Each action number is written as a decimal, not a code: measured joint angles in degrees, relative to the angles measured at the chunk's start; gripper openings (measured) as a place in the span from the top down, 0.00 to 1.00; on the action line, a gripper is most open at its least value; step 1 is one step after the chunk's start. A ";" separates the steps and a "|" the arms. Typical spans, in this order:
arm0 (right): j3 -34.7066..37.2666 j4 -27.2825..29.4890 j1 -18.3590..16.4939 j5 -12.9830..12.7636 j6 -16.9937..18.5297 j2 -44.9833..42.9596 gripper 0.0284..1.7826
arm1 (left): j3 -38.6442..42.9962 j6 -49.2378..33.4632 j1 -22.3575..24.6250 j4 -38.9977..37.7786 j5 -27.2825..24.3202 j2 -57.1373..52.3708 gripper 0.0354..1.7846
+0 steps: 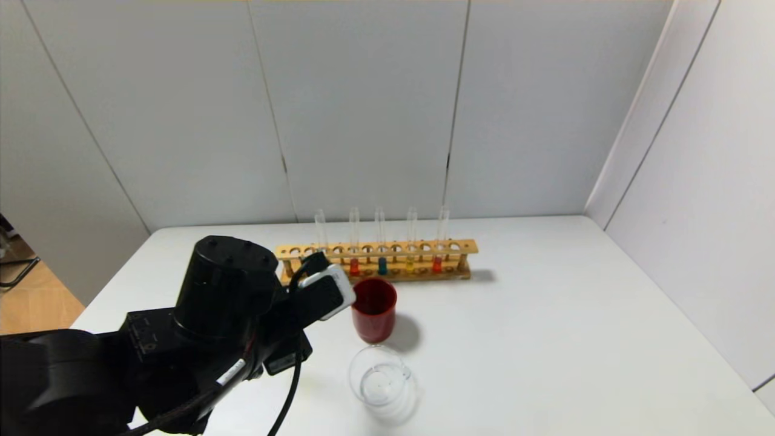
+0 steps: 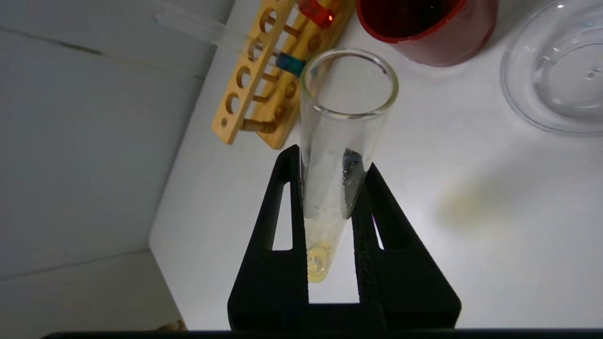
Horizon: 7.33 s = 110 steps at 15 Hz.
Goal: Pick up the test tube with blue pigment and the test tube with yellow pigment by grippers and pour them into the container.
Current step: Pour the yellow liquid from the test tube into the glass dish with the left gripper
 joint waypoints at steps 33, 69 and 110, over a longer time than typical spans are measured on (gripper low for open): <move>0.02 0.00 0.02 0.02 0.00 0.00 0.02 | -1.63 24.48 -8.44 -6.57 15.25 14.69 0.84; 0.02 0.02 0.02 0.00 0.00 0.00 0.02 | -3.75 34.65 -8.67 -6.75 18.52 22.93 0.84; 0.00 0.00 0.00 0.02 0.00 0.00 0.02 | -5.66 48.10 -8.77 -7.23 22.86 21.75 0.84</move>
